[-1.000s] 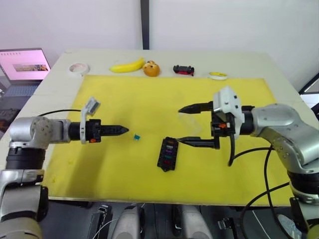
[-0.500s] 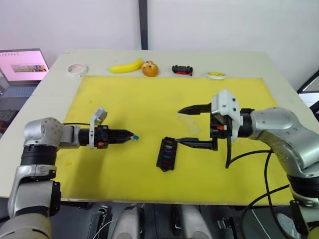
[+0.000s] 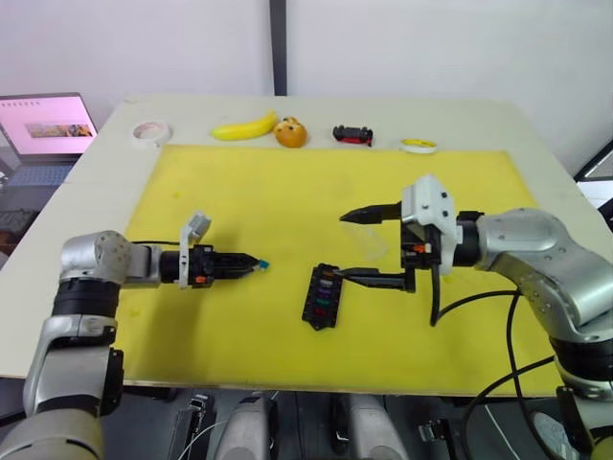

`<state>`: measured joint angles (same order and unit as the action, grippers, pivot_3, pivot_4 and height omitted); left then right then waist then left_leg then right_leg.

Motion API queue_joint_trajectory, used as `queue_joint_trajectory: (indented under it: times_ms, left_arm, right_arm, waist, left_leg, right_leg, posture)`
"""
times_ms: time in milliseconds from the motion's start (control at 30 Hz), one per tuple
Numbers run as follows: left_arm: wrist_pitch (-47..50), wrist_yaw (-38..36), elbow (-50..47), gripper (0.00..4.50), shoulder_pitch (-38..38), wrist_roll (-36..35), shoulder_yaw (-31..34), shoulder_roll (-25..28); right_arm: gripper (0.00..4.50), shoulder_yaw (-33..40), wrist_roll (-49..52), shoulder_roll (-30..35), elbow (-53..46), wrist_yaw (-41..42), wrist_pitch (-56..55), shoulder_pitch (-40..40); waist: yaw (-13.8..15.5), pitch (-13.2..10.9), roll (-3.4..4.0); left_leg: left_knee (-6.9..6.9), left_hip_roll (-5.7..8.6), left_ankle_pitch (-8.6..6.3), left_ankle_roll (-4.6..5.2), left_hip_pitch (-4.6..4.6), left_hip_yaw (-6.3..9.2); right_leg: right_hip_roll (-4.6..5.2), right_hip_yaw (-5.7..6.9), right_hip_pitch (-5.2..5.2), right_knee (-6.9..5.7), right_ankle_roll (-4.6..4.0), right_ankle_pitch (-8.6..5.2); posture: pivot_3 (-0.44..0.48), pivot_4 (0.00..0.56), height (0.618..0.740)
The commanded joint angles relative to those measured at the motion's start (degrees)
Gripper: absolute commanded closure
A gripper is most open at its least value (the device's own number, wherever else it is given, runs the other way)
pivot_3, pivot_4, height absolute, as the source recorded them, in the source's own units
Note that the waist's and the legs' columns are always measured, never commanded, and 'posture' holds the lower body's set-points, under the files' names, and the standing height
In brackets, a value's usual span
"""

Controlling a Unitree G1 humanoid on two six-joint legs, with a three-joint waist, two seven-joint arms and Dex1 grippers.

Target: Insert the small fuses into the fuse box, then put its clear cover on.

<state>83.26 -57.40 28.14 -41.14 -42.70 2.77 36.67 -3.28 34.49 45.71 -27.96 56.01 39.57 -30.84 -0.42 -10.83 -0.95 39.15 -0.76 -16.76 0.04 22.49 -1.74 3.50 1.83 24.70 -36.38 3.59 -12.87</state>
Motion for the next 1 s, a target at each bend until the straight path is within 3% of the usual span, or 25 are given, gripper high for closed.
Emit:
queue_joint_trajectory:
  times_ms: [33,300,1000]
  left_arm:
    - [-1.75,-0.10,1.18,2.35,-1.59,1.34,-0.60,-1.08]
    - [-3.24,-0.30,3.63,2.35,-3.19,2.79,-0.60,-4.05]
    - [-5.53,-4.66,2.71,2.35,-2.52,5.60,-4.79,-5.49]
  right_arm:
    - [0.00,0.71,0.20,-0.05,-1.82,-0.50,-0.34,-0.70]
    - [0.00,0.56,0.51,-0.19,-2.09,-1.08,-0.08,-0.91]
    - [0.00,1.08,0.96,0.18,-3.86,-2.68,1.27,-0.40]
  waist:
    - [0.17,0.00,0.00]
    - [1.32,0.01,-0.01]
    - [1.31,0.02,-0.01]
  left_leg:
    - [0.00,0.00,0.00,0.00,0.00,0.00]
    - [0.03,0.12,0.00,0.00,-0.01,0.01]
    - [0.03,0.14,0.00,0.01,0.00,0.03]
  right_leg:
    - [0.00,0.00,0.00,0.00,0.00,0.00]
    - [0.09,0.02,-0.05,0.01,0.00,0.00]
    - [0.11,0.03,-0.08,0.04,0.00,0.00]
  posture:
    - [0.000,0.150,0.737]
    - [0.000,0.150,0.737]
    - [0.000,0.150,0.737]
